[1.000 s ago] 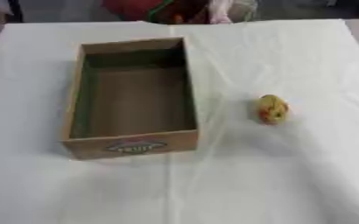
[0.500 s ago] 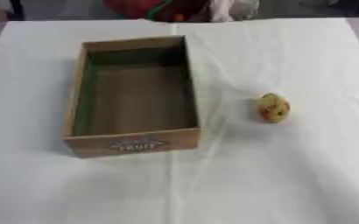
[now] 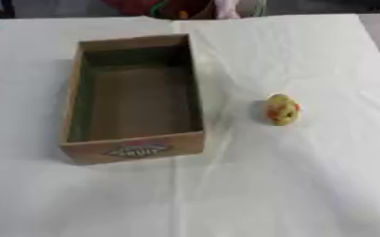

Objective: Pick up objects on the table and place them in the box.

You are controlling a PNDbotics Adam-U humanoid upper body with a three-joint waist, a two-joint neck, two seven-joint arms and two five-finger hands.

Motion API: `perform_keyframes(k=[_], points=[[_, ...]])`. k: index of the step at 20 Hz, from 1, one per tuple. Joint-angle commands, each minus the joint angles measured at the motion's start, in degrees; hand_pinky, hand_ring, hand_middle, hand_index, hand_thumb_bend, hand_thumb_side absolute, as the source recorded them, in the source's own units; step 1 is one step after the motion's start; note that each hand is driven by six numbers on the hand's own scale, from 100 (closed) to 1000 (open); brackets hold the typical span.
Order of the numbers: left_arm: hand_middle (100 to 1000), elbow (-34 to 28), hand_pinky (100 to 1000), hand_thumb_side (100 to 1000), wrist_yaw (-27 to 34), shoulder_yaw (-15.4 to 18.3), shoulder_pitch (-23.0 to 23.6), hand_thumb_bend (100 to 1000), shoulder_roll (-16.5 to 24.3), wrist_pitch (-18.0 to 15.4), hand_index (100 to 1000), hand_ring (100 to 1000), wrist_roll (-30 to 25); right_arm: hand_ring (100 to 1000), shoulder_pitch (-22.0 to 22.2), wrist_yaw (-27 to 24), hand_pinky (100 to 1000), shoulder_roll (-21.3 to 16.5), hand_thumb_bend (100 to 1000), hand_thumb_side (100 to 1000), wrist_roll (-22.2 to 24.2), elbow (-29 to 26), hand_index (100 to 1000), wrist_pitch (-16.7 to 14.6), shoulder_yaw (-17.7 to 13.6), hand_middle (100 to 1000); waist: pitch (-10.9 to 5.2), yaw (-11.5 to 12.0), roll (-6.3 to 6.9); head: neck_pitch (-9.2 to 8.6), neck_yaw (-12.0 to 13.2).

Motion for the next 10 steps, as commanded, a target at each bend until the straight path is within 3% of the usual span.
perform_keyframes(k=[1,4,10], points=[[485,-1.1,378,853,0.1,-0.2,-0.4,100,0.9,-0.1,675,394,-0.4,724,-1.7,3.0,721,-4.9,288,952,4.0,-1.1,901,1.5,1.6,798,-1.43,0.1,-0.08,0.74,-0.2],[485,-1.1,378,851,0.2,-0.4,-0.3,100,0.9,-0.1,675,394,-0.6,758,-3.4,5.0,741,-6.3,348,873,9.8,0.1,923,1.4,3.8,820,-1.62,0.4,-0.09,0.78,-0.3],[485,-1.1,378,851,0.3,-0.5,-0.2,100,1.0,0.0,675,394,-0.8,773,-6.7,8.2,747,-7.0,486,626,21.4,4.2,905,-1.4,6.0,810,-2.07,0.8,-0.08,0.23,-0.3]])
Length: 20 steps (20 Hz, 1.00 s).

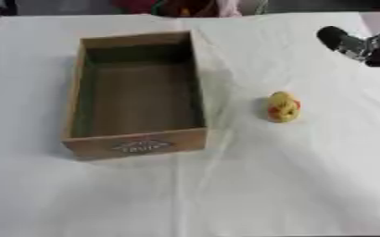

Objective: Pick up objects on the table and place them in the box.

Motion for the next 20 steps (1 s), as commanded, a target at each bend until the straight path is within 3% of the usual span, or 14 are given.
perform_keyframes(k=[1,3,5,9,20], points=[[485,-1.1,378,851,0.1,-0.2,-0.3,100,1.0,-0.1,675,394,-0.2,771,-1.7,1.7,746,-2.4,502,581,4.7,2.0,903,-1.4,0.5,802,-1.42,0.0,-0.09,-0.36,-0.3],[485,-1.1,378,851,0.1,-0.2,-0.3,100,1.0,-0.1,675,394,-0.3,771,-2.3,1.9,746,-2.4,515,547,6.5,3.4,905,-2.0,1.0,798,-1.47,0.0,-0.11,-0.56,-0.3],[485,-1.1,378,851,0.1,-0.2,-0.3,100,1.0,-0.1,675,394,-0.3,776,-2.7,1.9,745,-2.3,553,457,8.2,4.6,921,-2.4,1.4,797,-1.46,0.0,-0.14,-0.79,-0.3],[485,-1.1,378,851,0.2,-0.3,-0.3,100,0.9,-0.1,675,394,-0.4,796,-3.2,0.8,754,-2.1,554,398,11.2,6.6,948,-1.6,2.2,806,-1.40,0.1,-0.21,-1.08,-0.3],[485,-1.1,378,851,0.5,-0.6,-0.2,100,0.6,-0.1,674,394,-1.0,803,-8.2,2.8,747,1.2,565,372,17.4,14.1,957,2.4,7.7,789,-1.32,0.7,-0.24,-1.50,-1.0]])
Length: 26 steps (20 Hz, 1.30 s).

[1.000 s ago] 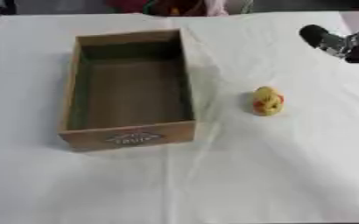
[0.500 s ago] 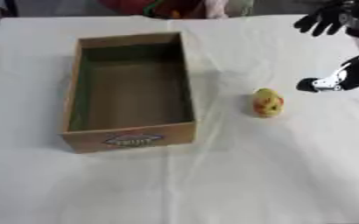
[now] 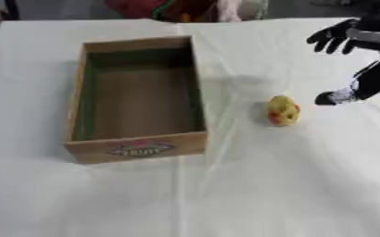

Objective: Pick up objects on the table and place them in the box.

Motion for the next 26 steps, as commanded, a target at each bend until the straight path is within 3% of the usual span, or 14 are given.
perform_keyframes(k=[1,17,26], points=[[485,-1.1,378,851,0.2,-0.2,-0.2,100,0.6,0.0,674,394,-0.3,803,-1.5,1.2,747,-0.1,565,372,0.7,1.4,956,0.6,0.9,788,-1.17,0.2,-0.08,-0.79,-0.4],[485,-1.1,379,853,0.7,-0.6,-0.5,100,0.1,-0.2,673,394,-0.9,775,-2.2,4.9,723,5.1,547,365,-0.7,8.1,874,0.5,4.5,723,-0.23,0.9,-0.17,-0.80,-0.8],[486,-1.1,379,851,0.7,-0.6,-0.5,100,-0.1,-0.2,669,394,-1.0,737,-1.6,6.0,691,5.8,513,353,-3.8,7.9,715,-1.0,5.9,582,-0.17,1.0,-0.21,-0.92,-0.8]])
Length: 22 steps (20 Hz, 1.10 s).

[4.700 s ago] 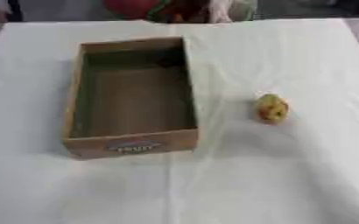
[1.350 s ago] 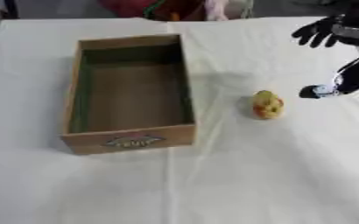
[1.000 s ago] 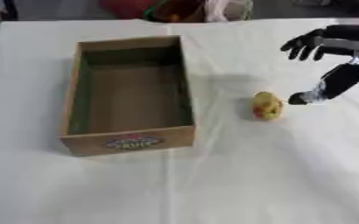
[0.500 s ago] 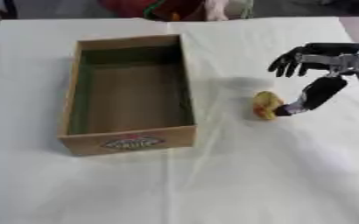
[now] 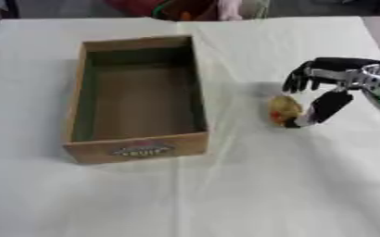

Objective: Pick up objects on the table and place them in the box.

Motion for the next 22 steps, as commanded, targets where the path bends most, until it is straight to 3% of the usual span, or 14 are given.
perform_keyframes(k=[1,4,10,12,22], points=[[486,-1.1,379,851,0.3,0.0,-0.5,100,0.4,0.0,669,394,-0.2,731,-0.3,0.4,685,-1.2,503,349,-1.3,-1.3,709,-0.1,-0.2,575,-0.96,0.0,-0.15,-0.61,-0.1],[486,-1.1,379,851,0.3,0.0,-0.5,100,0.4,0.0,668,394,-0.2,712,0.0,-0.4,664,-1.2,442,331,-2.2,-1.8,707,0.1,0.0,569,-0.94,0.1,-0.14,-0.60,0.0],[486,-1.1,379,850,0.3,0.0,-0.6,100,0.4,-0.1,667,395,-0.3,687,0.7,-3.1,634,-1.6,100,148,-2.9,-4.0,702,1.7,0.1,561,-0.88,0.0,-0.21,-0.69,0.2],[485,-1.1,379,850,0.3,0.0,-0.6,100,0.4,-0.1,667,394,-0.3,680,0.8,-4.1,626,-1.7,100,101,-3.0,-4.8,697,2.7,0.0,555,-0.88,-0.1,-0.24,-0.78,0.2],[484,-1.1,379,850,0.4,0.0,-0.7,100,0.5,-0.1,666,395,-0.3,640,-1.0,-7.3,596,-2.3,100,100,-6.0,-10.4,668,7.1,-1.9,523,-1.16,-0.3,-0.40,-0.94,0.3]])
